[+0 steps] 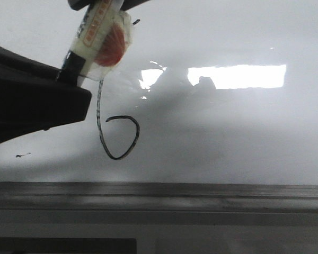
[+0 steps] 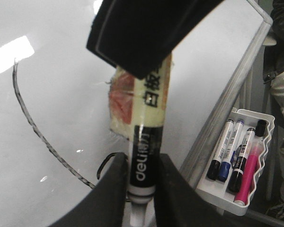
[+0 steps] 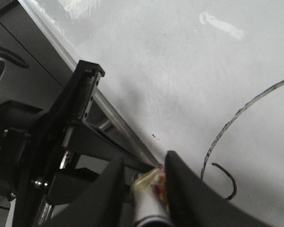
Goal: Write number 6 on whiteboard
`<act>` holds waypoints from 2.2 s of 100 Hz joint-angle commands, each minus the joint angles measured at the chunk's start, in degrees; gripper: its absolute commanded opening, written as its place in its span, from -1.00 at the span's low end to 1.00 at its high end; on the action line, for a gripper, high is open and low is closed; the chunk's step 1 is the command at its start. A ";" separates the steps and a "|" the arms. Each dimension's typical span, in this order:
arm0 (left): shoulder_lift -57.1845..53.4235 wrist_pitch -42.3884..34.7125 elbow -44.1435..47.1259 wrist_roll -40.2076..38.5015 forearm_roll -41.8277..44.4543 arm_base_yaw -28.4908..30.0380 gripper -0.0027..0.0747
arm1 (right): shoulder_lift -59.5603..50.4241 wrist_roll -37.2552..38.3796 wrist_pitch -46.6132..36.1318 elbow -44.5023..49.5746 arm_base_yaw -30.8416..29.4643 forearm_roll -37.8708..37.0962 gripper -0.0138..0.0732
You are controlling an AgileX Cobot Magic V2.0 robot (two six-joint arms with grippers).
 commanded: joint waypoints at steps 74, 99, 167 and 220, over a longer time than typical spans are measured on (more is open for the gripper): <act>4.29 5.25 -4.00 -4.68 -48.21 1.55 -0.98 | -1.57 -0.67 3.25 -1.76 -4.47 2.25 0.44; 4.29 5.10 -4.00 -4.68 -46.59 1.55 -0.74 | -1.57 -0.67 3.65 -1.76 -4.47 2.25 0.44; -12.44 5.30 -4.00 -2.51 -46.10 1.55 -0.32 | -5.07 -0.67 4.90 -1.52 -4.47 0.96 -0.82; -33.62 8.27 3.47 0.52 -30.17 1.55 -0.98 | -42.40 -0.67 -13.51 22.47 -4.47 -6.15 -0.81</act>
